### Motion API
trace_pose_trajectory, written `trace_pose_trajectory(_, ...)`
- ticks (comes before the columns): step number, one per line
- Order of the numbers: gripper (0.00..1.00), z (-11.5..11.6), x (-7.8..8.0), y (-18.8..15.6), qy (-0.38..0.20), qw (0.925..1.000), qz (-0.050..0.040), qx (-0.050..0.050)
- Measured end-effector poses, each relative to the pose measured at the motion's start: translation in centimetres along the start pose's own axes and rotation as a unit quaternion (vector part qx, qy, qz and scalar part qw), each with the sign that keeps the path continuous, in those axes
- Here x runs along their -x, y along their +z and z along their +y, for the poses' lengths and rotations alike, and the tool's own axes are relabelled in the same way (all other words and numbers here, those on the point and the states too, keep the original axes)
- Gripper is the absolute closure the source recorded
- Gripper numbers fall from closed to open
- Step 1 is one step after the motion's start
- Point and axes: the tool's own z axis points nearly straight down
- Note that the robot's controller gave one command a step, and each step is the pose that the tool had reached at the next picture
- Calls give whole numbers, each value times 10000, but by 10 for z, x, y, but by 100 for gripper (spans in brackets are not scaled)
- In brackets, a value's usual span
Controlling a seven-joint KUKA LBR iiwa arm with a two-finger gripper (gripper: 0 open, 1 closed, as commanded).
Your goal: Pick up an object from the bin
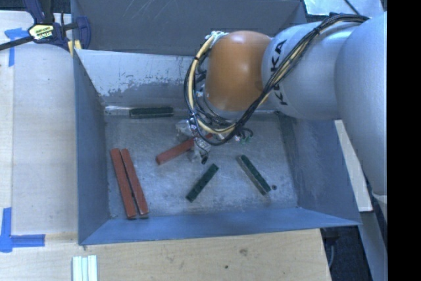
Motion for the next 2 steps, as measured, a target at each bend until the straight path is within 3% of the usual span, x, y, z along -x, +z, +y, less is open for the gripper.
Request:
trace_pose_trajectory(1, 100, 6, -9, -24, -190, 9998, 14, -5)
trace_pose_trajectory(2, 100, -12, -2, -149, -356, 9994, -17, -23)
